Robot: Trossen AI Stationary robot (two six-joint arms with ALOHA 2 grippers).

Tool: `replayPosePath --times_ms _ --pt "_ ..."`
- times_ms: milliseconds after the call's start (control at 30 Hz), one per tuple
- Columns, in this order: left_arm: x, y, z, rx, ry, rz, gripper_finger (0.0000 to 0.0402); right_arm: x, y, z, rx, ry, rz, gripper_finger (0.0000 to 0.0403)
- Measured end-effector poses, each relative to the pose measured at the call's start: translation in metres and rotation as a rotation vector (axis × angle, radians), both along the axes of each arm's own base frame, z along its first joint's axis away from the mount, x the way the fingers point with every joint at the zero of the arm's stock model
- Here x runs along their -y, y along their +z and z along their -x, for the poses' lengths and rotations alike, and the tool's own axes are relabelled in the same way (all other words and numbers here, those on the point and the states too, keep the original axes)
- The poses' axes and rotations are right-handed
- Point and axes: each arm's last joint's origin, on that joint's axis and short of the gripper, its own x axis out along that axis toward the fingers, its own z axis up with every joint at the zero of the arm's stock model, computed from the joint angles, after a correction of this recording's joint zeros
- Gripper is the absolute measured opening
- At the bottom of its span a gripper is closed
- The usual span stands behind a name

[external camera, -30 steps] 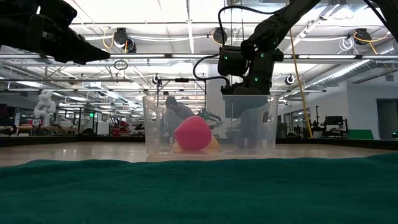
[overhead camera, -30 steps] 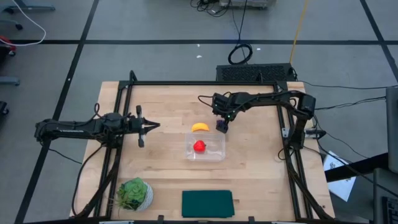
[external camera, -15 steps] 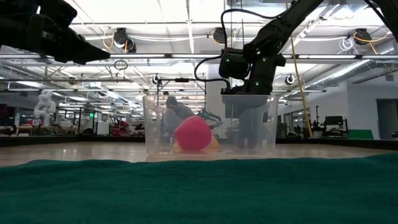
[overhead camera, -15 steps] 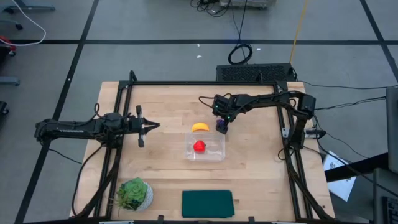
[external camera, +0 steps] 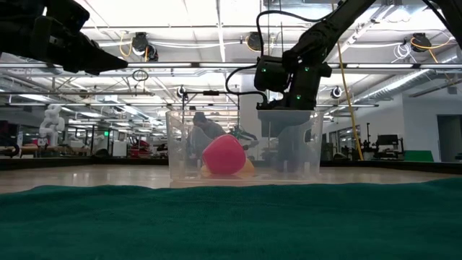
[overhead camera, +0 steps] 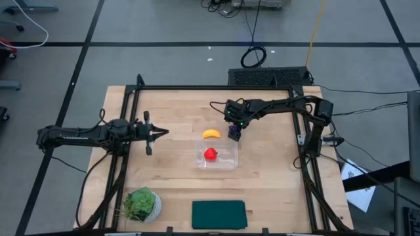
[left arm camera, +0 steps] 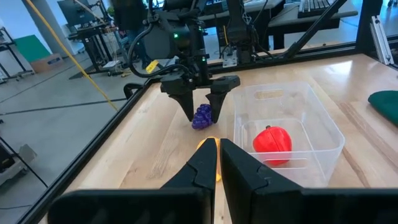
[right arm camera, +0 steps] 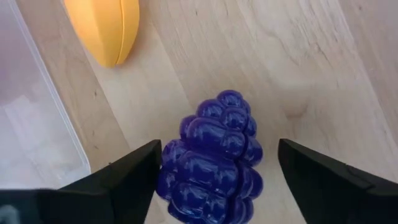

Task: Pick and placing Produce into tupperware
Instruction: Put the grapes into the transparent bin

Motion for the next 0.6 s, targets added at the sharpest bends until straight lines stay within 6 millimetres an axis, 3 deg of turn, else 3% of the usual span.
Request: replayPosePath --times_ms 333,600 --pt "0.0 0.0 0.0 0.001 0.001 0.002 0.0026 0.0009 0.001 -0.0025 0.028 0.014 0.015 0.0237" --pt "0.0 0.0 0.0 0.001 0.001 0.002 0.0026 0.0023 0.009 -0.0062 0.049 0.019 0.024 0.0224"
